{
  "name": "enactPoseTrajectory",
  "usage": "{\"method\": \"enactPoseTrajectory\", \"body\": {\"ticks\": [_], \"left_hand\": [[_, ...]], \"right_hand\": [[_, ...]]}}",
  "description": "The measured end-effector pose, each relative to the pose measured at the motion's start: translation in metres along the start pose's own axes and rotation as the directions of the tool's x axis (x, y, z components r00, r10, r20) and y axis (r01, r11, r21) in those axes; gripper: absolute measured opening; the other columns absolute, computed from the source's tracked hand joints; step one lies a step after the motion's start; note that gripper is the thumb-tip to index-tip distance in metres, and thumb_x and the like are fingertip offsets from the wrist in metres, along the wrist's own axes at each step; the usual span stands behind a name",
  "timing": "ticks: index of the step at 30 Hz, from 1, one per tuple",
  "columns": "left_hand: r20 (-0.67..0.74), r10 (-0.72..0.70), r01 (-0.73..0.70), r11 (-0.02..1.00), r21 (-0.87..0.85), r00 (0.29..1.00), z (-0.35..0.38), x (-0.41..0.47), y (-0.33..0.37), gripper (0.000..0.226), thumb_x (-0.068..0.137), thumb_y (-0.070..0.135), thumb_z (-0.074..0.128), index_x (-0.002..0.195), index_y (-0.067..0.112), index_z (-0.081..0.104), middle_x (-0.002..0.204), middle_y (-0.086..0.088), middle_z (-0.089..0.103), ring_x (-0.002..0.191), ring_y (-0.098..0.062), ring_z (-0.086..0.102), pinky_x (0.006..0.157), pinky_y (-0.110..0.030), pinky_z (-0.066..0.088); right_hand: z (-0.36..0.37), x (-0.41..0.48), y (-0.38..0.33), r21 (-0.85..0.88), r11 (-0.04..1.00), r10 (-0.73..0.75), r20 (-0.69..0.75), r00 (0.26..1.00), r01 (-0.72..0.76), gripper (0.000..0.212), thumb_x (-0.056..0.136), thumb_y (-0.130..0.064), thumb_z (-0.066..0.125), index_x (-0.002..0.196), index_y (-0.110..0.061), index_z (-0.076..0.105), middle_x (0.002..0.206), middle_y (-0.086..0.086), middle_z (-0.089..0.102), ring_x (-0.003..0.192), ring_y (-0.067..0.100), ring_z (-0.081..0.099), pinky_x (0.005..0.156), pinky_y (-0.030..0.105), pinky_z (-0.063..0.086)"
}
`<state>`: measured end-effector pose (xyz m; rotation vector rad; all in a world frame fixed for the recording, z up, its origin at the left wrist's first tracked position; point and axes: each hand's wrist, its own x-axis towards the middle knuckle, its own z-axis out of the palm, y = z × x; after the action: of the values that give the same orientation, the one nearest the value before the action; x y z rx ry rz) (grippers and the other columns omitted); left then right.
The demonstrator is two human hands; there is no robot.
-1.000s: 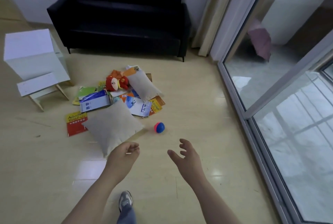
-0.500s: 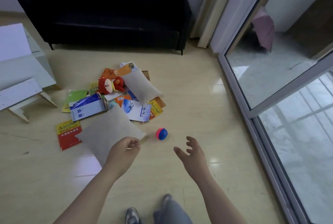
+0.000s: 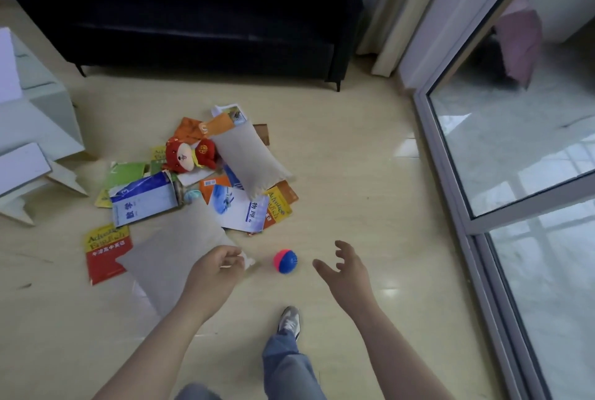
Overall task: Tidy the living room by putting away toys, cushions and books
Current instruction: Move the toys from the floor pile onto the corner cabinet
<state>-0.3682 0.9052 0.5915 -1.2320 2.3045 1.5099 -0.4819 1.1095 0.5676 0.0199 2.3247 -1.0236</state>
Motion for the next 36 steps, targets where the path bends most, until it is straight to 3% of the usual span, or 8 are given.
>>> {"method": "enactPoseTrajectory", "body": {"ticks": [11,17,21,25,30,32,36], "left_hand": [[0.057,-0.058,0.059,0.998,-0.016,0.997,0.040,0.112,-0.019,0.021,0.088,0.017,0.063,0.109,0.012,0.064,0.102,-0.003,0.066,0.098,-0.019,0.060,0.082,-0.025,0.040],[0.101,-0.068,0.066,0.998,0.025,0.993,0.081,0.202,-0.097,0.021,0.089,0.018,0.062,0.109,0.013,0.064,0.102,-0.002,0.065,0.089,-0.013,0.058,0.070,-0.017,0.040],[0.139,-0.090,0.082,0.995,0.063,0.986,0.118,0.258,-0.160,0.021,0.089,0.018,0.062,0.109,0.012,0.064,0.101,-0.001,0.066,0.094,-0.016,0.061,0.076,-0.022,0.039],[0.137,-0.072,0.063,0.996,0.071,0.988,0.163,0.321,-0.227,0.014,0.089,0.018,0.061,0.102,0.020,0.062,0.098,0.003,0.064,0.085,-0.005,0.058,0.065,-0.012,0.038],[0.209,0.017,-0.044,0.991,0.124,0.978,0.226,0.396,-0.304,0.019,0.089,0.013,0.059,0.107,0.017,0.063,0.103,0.001,0.067,0.089,-0.010,0.061,0.072,-0.015,0.043],[0.237,0.055,-0.088,0.988,0.130,0.970,0.247,0.427,-0.329,0.017,0.089,0.012,0.058,0.105,0.018,0.062,0.103,0.001,0.066,0.089,-0.011,0.061,0.070,-0.013,0.046],[0.239,0.154,-0.200,0.963,0.182,0.959,0.288,0.495,-0.366,0.021,0.087,0.014,0.060,0.107,0.014,0.063,0.102,0.003,0.065,0.095,-0.014,0.061,0.083,-0.025,0.045]], "right_hand": [[0.045,0.109,0.015,-0.166,0.986,0.045,0.104,0.994,-0.027,0.066,0.087,-0.035,0.066,0.143,-0.019,0.035,0.137,0.005,0.045,0.119,0.020,0.049,0.093,0.029,0.042],[0.120,0.177,0.070,-0.239,0.969,0.087,0.114,0.990,-0.058,0.067,0.087,-0.034,0.065,0.144,-0.017,0.034,0.140,0.005,0.045,0.126,0.020,0.046,0.093,0.024,0.036],[0.173,0.227,0.118,-0.280,0.958,0.098,0.127,0.987,-0.059,0.066,0.087,-0.033,0.066,0.143,-0.016,0.035,0.140,0.006,0.044,0.126,0.020,0.045,0.094,0.024,0.036],[0.232,0.291,0.180,-0.320,0.946,0.095,0.139,0.986,-0.047,0.069,0.085,-0.031,0.067,0.144,-0.018,0.033,0.142,0.005,0.040,0.126,0.022,0.045,0.095,0.025,0.037],[0.295,0.368,0.255,-0.420,0.907,0.054,0.183,0.982,0.028,0.079,0.080,-0.035,0.069,0.147,-0.019,0.028,0.145,0.003,0.034,0.127,0.025,0.042,0.103,0.034,0.040],[0.315,0.393,0.283,-0.470,0.879,0.026,0.217,0.976,0.081,0.087,0.079,-0.036,0.070,0.149,-0.019,0.022,0.149,0.003,0.028,0.131,0.026,0.036,0.107,0.034,0.036],[0.349,0.438,0.336,-0.530,0.836,-0.037,0.209,0.977,0.145,0.103,0.068,-0.045,0.076,0.150,-0.024,0.016,0.150,-0.001,0.021,0.134,0.023,0.028,0.104,0.031,0.033]]}}
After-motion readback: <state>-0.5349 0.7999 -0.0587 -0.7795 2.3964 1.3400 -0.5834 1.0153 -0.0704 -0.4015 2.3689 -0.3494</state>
